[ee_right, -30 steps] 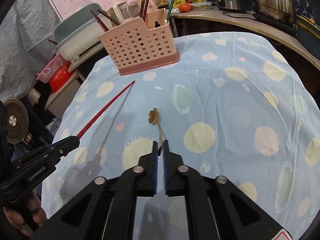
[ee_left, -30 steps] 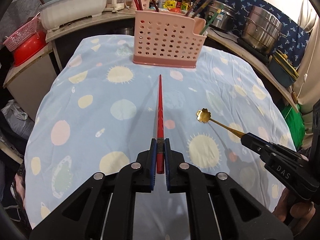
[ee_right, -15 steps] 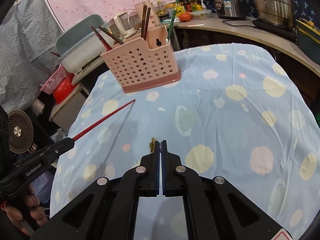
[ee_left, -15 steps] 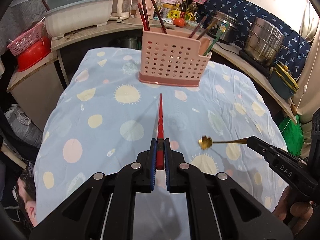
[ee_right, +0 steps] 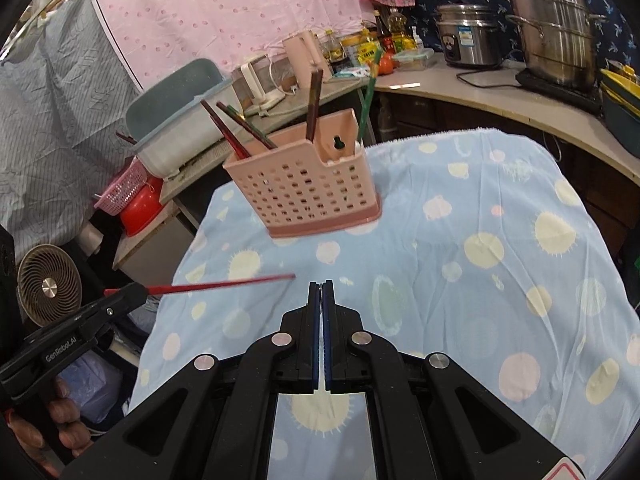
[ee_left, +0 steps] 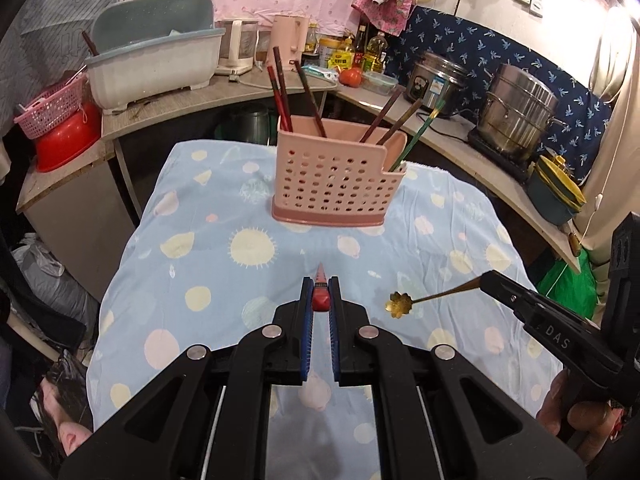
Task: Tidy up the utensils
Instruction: 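Lift the red chopstick and gold spoon and carry them above the pink holder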
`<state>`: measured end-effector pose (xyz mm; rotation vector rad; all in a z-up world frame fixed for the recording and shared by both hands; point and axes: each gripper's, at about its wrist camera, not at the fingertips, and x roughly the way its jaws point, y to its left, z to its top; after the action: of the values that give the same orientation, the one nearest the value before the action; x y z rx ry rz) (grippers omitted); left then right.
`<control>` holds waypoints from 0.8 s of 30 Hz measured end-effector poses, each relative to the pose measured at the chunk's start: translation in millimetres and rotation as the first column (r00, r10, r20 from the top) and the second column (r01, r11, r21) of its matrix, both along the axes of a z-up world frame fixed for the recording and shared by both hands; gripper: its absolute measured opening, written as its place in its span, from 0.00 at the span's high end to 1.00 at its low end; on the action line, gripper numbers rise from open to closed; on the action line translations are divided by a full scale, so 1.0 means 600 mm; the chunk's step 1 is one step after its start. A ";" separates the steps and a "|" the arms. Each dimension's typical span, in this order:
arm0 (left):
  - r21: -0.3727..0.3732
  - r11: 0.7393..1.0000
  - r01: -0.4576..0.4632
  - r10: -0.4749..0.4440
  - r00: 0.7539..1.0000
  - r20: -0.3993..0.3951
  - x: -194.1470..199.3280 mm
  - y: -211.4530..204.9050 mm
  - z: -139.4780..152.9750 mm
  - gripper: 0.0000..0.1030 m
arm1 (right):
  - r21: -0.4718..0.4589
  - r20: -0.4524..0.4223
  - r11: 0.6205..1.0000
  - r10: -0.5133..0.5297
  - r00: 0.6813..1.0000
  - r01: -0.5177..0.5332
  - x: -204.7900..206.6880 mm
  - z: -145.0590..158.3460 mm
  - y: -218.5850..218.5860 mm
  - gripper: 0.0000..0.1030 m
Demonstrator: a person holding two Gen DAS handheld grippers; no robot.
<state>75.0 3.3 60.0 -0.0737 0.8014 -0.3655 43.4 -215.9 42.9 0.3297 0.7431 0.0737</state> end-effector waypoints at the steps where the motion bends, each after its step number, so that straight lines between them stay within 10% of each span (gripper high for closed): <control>1: -0.002 1.000 0.003 -0.003 1.000 0.006 0.001 -0.001 0.006 0.93 | -0.003 0.013 1.000 0.000 1.000 0.000 0.005 0.009 0.000 0.99; 24: -0.056 0.997 -0.055 0.072 0.932 0.354 0.146 -0.013 0.250 0.93 | -0.066 0.173 0.991 -0.103 0.979 0.116 0.180 0.119 -0.058 0.99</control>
<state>162.5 -4.7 210.3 -0.0731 0.4296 -0.3240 151.2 -250.7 114.0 0.2877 0.5564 -0.0300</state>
